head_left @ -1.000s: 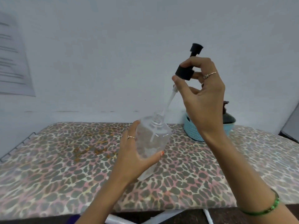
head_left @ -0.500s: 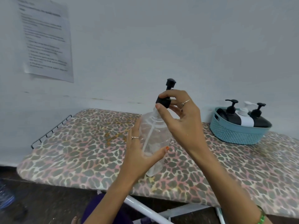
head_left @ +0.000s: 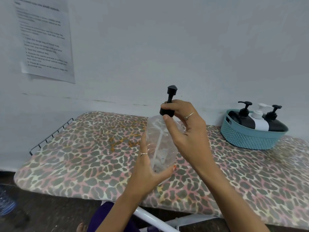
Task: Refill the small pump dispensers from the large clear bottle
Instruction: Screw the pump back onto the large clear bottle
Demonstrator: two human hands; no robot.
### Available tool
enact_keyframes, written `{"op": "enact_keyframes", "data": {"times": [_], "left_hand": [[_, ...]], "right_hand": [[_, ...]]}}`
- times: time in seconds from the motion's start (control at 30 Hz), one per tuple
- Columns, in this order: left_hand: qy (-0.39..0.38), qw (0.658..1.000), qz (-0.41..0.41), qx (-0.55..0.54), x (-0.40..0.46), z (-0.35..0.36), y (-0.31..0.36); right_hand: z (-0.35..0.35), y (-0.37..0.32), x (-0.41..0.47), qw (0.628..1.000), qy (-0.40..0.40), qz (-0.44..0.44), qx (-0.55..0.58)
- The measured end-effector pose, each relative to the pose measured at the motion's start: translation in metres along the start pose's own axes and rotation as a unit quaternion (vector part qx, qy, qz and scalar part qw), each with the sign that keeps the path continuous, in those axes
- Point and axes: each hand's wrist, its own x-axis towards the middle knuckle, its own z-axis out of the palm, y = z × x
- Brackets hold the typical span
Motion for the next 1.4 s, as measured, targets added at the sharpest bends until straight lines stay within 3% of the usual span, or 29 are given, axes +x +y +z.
{"op": "enact_keyframes", "data": {"times": [0.27,0.57,0.73,1.03,1.2,1.3,1.4], "left_hand": [[-0.004,1.0,-0.008,0.01,0.001,0.002,-0.003],[0.0,0.999,-0.007,0.036,0.002,0.002,-0.001],[-0.005,0.999,-0.015,0.034,0.002,0.001,-0.001],[-0.007,0.998,-0.008,0.055,0.001,0.002,0.001],[-0.01,0.999,-0.012,0.042,0.001,0.002,0.0],[-0.009,0.999,-0.018,0.039,0.002,0.002,-0.002],[-0.012,0.999,-0.021,0.041,0.002,0.001,-0.001]], "right_hand": [[-0.01,-0.006,0.01,0.996,-0.035,0.005,-0.076],[0.005,-0.009,0.0,0.998,0.016,0.033,-0.05],[0.005,-0.008,0.0,0.996,0.012,0.081,0.032],[0.003,-0.009,0.006,0.995,0.063,0.07,-0.033],[0.001,-0.009,-0.005,0.996,-0.013,0.057,-0.068],[0.0,-0.01,-0.019,0.998,0.057,0.014,-0.035],[-0.003,-0.005,-0.016,0.988,0.117,0.078,0.06]]}}
